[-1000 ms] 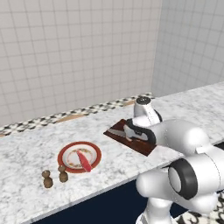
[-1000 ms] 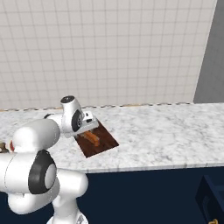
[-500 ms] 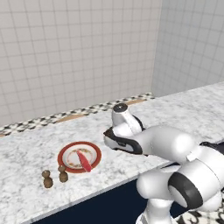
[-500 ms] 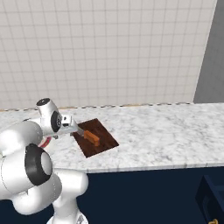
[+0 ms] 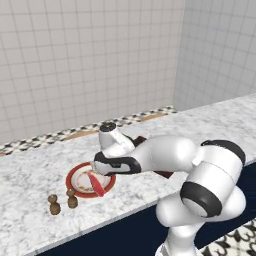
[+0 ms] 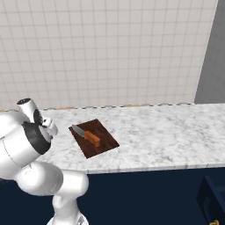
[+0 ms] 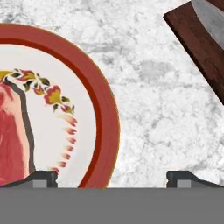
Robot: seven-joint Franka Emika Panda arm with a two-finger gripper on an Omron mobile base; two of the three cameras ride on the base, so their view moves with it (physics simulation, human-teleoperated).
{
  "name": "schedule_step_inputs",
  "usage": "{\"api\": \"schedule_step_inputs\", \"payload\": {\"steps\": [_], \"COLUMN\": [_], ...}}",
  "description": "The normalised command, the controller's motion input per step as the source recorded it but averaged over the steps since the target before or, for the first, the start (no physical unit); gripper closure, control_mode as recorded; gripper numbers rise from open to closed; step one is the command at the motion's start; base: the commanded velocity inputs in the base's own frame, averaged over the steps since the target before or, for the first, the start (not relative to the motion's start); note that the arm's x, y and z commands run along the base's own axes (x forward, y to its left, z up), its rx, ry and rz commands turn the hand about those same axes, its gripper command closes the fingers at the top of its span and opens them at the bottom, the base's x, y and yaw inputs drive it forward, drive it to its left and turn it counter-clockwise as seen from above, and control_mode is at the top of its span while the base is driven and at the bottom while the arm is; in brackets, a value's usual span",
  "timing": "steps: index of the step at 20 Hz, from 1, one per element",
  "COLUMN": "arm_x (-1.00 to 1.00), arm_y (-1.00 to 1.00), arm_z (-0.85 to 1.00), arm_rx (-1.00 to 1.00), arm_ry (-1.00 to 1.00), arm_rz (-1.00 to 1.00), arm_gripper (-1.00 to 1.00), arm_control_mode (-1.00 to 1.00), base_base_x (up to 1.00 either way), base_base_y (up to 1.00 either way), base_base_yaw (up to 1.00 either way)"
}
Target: Pick up the knife from the drawer and place it on the cutting board. Then place the meat from the plate to the cutting board.
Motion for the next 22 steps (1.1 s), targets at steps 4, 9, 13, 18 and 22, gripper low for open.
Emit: {"api": "schedule_step_inputs", "payload": {"steps": [4,9,13,18,22], "arm_x": [-0.14,-0.02,0.02,0.0,0.0], "arm_y": [0.87,0.54,0.37,0.01,-0.24], "arm_z": [-0.22,-0.2,-0.04,-0.1,-0.27], "arm_rx": [0.03,0.01,0.0,0.0,0.0], "arm_ry": [0.0,0.01,0.05,0.03,0.03], "arm_rz": [-0.01,0.0,0.0,-0.13,-0.06], "arm_gripper": [-1.0,-1.0,-1.0,-1.0,-1.0], "arm_control_mode": [-1.0,-1.0,-1.0,-1.0,-1.0], "base_base_x": [0.0,0.0,0.0,0.0,0.0], "base_base_y": [0.0,0.0,0.0,0.0,0.0], "base_base_yaw": [0.0,0.0,0.0,0.0,0.0]}}
